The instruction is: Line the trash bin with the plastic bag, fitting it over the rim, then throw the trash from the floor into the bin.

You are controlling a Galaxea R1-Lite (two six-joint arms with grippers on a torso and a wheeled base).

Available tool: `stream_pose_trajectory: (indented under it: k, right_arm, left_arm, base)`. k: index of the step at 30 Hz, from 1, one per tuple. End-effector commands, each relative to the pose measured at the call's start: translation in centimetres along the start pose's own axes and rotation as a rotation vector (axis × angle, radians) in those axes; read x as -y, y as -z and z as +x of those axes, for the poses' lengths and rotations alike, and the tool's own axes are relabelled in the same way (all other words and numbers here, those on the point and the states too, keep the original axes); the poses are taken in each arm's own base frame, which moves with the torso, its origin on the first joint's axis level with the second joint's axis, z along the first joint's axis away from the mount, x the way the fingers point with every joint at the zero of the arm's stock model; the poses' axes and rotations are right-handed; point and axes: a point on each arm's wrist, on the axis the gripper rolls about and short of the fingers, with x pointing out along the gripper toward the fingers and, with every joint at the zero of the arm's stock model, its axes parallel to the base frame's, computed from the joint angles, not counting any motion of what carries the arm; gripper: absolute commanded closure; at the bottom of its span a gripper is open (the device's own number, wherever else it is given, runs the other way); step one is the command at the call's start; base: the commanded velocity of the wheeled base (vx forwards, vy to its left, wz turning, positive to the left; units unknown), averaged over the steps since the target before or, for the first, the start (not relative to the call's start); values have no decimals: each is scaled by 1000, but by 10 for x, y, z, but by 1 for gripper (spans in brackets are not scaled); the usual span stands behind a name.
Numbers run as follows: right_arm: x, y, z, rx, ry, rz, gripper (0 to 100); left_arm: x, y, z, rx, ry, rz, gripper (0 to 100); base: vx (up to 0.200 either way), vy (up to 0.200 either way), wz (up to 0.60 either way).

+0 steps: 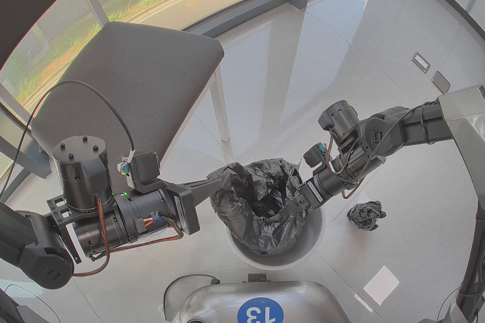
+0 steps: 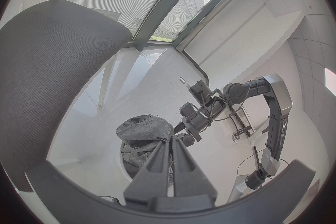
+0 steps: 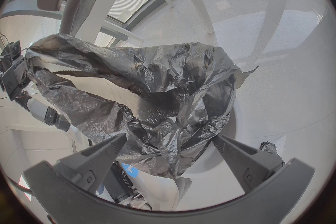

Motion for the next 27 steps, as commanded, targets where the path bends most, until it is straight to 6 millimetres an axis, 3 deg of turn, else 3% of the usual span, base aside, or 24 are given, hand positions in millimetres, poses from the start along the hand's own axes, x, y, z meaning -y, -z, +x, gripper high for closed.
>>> stream_pose_trajectory:
  k: [1,10,14,16,17,22,27]
  right_arm:
    - [2,1,7,-17,-2,0,100]
    - [1,2,5,-24,25,15,100]
    - [-1,4,-18,-25,61,25,100]
    - [-1,4,-18,-25,61,25,100]
    - [4,11,-40,-27,90,45,100]
    - [19,27,-55,-41,116,66,100]
    - [40,50,-62,-74,139,108,100]
  left_arm:
    - [0,0,0,1,2,0,100]
    - [-1,2,2,-8,0,-2,100]
    - [-3,2,4,-9,-8,-13,100]
    - [-3,2,4,-9,-8,-13,100]
    - [-4,2,6,-8,-11,-31,100]
    - [-5,4,15,-22,-9,-32,100]
    - [-7,5,39,-41,-5,-32,100]
  base:
    - [0,0,0]
    - [0,0,0]
    - [0,0,0]
    - [0,0,0]
    - [0,0,0]
    - [0,0,0]
    - [0,0,0]
